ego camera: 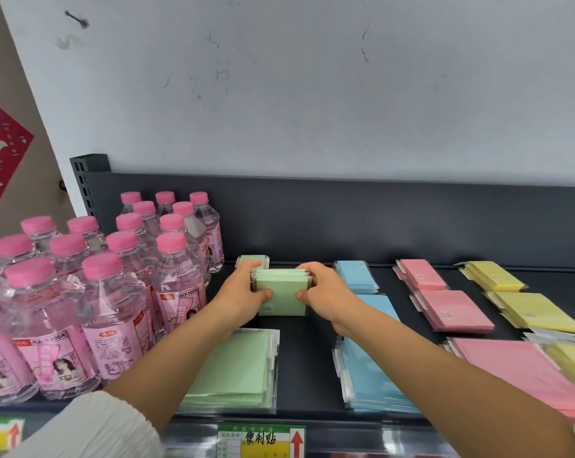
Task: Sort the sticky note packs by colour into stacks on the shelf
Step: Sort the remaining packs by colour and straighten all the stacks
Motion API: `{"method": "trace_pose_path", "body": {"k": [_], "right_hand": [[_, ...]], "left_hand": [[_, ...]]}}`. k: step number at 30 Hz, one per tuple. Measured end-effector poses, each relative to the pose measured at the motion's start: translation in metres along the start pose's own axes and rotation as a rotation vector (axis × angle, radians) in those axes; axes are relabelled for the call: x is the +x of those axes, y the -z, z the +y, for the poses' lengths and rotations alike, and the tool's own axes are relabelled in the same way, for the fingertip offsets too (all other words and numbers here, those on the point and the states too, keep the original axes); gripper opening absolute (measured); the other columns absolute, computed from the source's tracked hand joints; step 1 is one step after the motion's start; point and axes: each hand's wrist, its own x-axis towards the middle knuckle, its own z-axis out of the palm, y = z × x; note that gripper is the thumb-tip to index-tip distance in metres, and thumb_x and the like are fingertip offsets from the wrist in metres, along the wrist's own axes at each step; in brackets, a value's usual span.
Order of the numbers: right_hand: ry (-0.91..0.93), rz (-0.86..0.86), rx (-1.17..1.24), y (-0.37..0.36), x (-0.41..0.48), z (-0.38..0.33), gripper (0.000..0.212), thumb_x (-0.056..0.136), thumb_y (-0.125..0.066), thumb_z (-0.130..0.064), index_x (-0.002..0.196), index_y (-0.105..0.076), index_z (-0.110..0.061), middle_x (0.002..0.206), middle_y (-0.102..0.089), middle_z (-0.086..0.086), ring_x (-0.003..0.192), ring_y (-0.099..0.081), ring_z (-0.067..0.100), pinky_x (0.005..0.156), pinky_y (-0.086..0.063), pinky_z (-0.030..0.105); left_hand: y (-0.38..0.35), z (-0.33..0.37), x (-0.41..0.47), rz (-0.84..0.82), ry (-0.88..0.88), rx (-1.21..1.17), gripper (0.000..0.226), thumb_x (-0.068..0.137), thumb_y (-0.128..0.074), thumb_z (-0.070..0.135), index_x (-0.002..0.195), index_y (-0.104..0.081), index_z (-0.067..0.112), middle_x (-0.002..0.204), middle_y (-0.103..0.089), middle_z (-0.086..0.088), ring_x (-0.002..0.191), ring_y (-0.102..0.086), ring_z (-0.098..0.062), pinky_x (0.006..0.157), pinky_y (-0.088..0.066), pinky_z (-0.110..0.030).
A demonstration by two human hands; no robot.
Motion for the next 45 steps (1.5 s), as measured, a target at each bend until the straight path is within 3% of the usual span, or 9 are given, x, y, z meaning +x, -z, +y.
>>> {"method": "trace_pose_path", "body": {"k": [2, 5, 10, 15, 20, 29, 33, 38, 45], "right_hand": [[-0.012, 0.022, 0.018, -0.002, 0.002, -0.002, 0.034, 0.088, -0.054, 0.0, 0.115, -0.052, -0.021, 0.114, -0.058, 0.003, 0.103, -0.054, 0.018, 0.073, -0.046, 0.023], [-0.084, 0.061, 0.114, -0.002, 0.004, -0.007, 0.026, 0.089, -0.055, -0.003, 0.112, -0.054, -0.014, 0.115, -0.061, 0.007, 0.105, -0.058, 0.021, 0.085, -0.051, 0.034], [-0.214, 0.001, 0.183, 0.003, 0.004, -0.013, 0.021, 0.092, -0.052, -0.009, 0.113, -0.055, -0.005, 0.113, -0.063, 0.01, 0.098, -0.062, 0.022, 0.064, -0.053, 0.027], [-0.319, 0.002, 0.085, -0.01, 0.007, -0.003, 0.027, 0.088, -0.054, -0.009, 0.114, -0.053, -0.002, 0.116, -0.06, 0.014, 0.104, -0.06, 0.027, 0.088, -0.053, 0.035], [-0.381, 0.011, 0.004, -0.01, 0.01, -0.005, 0.026, 0.086, -0.056, -0.013, 0.111, -0.053, -0.005, 0.117, -0.057, 0.013, 0.106, -0.056, 0.027, 0.078, -0.044, 0.031], [-0.322, 0.041, 0.017, -0.007, -0.002, -0.015, 0.038, 0.086, -0.061, -0.016, 0.119, -0.049, -0.004, 0.114, -0.053, 0.009, 0.1, -0.052, 0.025, 0.079, -0.041, 0.031], [-0.18, 0.099, -0.036, 0.002, -0.026, -0.03, 0.054, 0.087, -0.056, -0.021, 0.136, -0.035, -0.008, 0.133, -0.041, 0.008, 0.105, -0.04, 0.021, 0.081, -0.032, 0.03], [-0.247, -0.096, 0.134, -0.009, -0.07, -0.033, 0.05, 0.085, -0.061, -0.023, 0.13, -0.041, -0.017, 0.128, -0.046, 0.003, 0.109, -0.05, 0.019, 0.095, -0.045, 0.035], [-0.433, -0.23, 0.287, -0.017, -0.088, -0.029, 0.044, 0.087, -0.064, -0.027, 0.123, -0.042, -0.016, 0.139, -0.038, 0.013, 0.118, -0.045, 0.029, 0.082, -0.052, 0.05]], "left_hand": [[-0.003, 0.0, 0.003, 0.03, 0.037, -0.006, 0.06, 0.089, -0.06, 0.008, 0.141, -0.032, 0.015, 0.138, -0.045, -0.008, 0.121, -0.046, -0.022, 0.099, -0.038, -0.029], [-0.009, 0.004, 0.007, 0.079, 0.053, -0.058, 0.034, 0.091, -0.057, 0.01, 0.125, -0.05, 0.009, 0.123, -0.058, -0.011, 0.11, -0.056, -0.024, 0.098, -0.045, -0.039], [-0.007, 0.004, 0.014, -0.004, 0.143, -0.117, 0.025, 0.094, -0.053, 0.018, 0.113, -0.061, 0.003, 0.111, -0.065, -0.013, 0.102, -0.061, -0.027, 0.094, -0.049, -0.041], [-0.014, -0.005, 0.015, -0.066, 0.266, 0.248, 0.042, 0.097, -0.042, 0.032, 0.12, -0.054, -0.001, 0.125, -0.055, -0.018, 0.115, -0.052, -0.032, 0.098, -0.043, -0.035], [-0.015, 0.002, 0.017, -0.103, 0.299, 0.501, 0.047, 0.097, -0.036, 0.038, 0.124, -0.051, 0.001, 0.132, -0.048, -0.019, 0.119, -0.047, -0.033, 0.101, -0.041, -0.037], [-0.002, 0.016, 0.008, -0.113, 0.215, 0.506, 0.049, 0.098, -0.038, 0.039, 0.12, -0.05, -0.003, 0.12, -0.054, -0.017, 0.107, -0.053, -0.029, 0.083, -0.041, -0.028], [0.018, 0.027, -0.028, -0.118, 0.018, 0.664, 0.038, 0.096, -0.041, 0.043, 0.083, -0.051, 0.009, 0.082, -0.054, -0.007, 0.074, -0.05, -0.023, 0.06, -0.034, -0.03], [0.053, 0.007, -0.096, 0.01, -0.152, 0.838, 0.034, 0.095, -0.047, 0.039, 0.116, -0.058, 0.013, 0.108, -0.062, -0.005, 0.101, -0.058, -0.022, 0.083, -0.046, -0.032], [0.054, -0.023, -0.131, 0.079, -0.135, 0.893, 0.031, 0.096, -0.039, 0.045, 0.088, -0.05, 0.017, 0.086, -0.056, -0.001, 0.08, -0.057, -0.017, 0.078, -0.05, -0.031]]}}
